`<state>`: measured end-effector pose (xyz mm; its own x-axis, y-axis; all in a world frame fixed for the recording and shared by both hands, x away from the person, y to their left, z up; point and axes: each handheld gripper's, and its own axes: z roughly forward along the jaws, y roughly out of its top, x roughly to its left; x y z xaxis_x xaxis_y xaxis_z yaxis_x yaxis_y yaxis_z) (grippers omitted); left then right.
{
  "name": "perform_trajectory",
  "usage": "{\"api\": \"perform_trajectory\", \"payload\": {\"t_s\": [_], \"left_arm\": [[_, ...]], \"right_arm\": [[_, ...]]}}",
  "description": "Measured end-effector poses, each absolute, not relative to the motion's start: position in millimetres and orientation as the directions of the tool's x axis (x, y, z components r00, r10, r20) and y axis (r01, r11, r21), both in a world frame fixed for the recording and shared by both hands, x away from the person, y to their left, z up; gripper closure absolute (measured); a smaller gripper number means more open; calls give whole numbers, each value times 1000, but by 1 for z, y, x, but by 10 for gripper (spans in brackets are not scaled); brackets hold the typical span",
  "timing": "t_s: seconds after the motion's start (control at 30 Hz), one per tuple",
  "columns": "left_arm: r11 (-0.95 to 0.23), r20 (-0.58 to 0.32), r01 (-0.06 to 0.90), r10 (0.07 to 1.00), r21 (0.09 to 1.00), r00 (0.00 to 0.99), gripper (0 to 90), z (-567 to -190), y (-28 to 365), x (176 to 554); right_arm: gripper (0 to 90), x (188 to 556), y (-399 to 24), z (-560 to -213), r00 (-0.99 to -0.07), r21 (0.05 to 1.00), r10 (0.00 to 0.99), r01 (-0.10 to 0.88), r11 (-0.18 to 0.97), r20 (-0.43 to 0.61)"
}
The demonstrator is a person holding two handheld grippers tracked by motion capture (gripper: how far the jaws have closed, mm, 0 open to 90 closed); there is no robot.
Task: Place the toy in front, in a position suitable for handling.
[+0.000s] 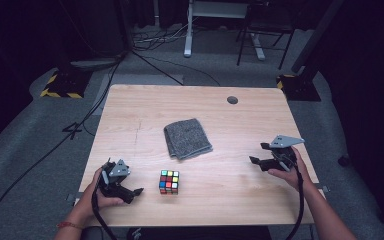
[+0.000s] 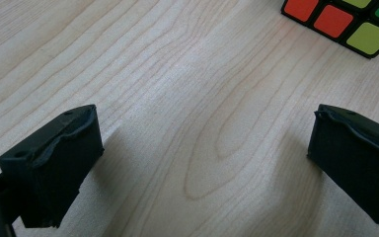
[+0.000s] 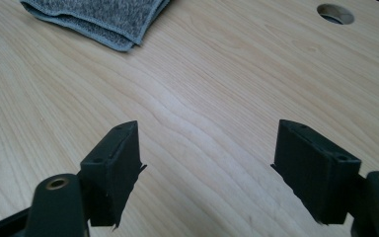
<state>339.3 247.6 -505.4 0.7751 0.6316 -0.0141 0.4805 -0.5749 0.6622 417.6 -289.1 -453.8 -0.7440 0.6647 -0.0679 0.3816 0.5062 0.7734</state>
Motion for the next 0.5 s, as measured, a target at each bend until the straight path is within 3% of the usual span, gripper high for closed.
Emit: {"api": "perform_trajectory", "payload": {"t_s": [0.5], "left_arm": [[-575,-14,481,632,662,775,6,-505,248,339]], "right_arm": [[287,444,-228,-451,-810,786,585,334,521,-44]]}}
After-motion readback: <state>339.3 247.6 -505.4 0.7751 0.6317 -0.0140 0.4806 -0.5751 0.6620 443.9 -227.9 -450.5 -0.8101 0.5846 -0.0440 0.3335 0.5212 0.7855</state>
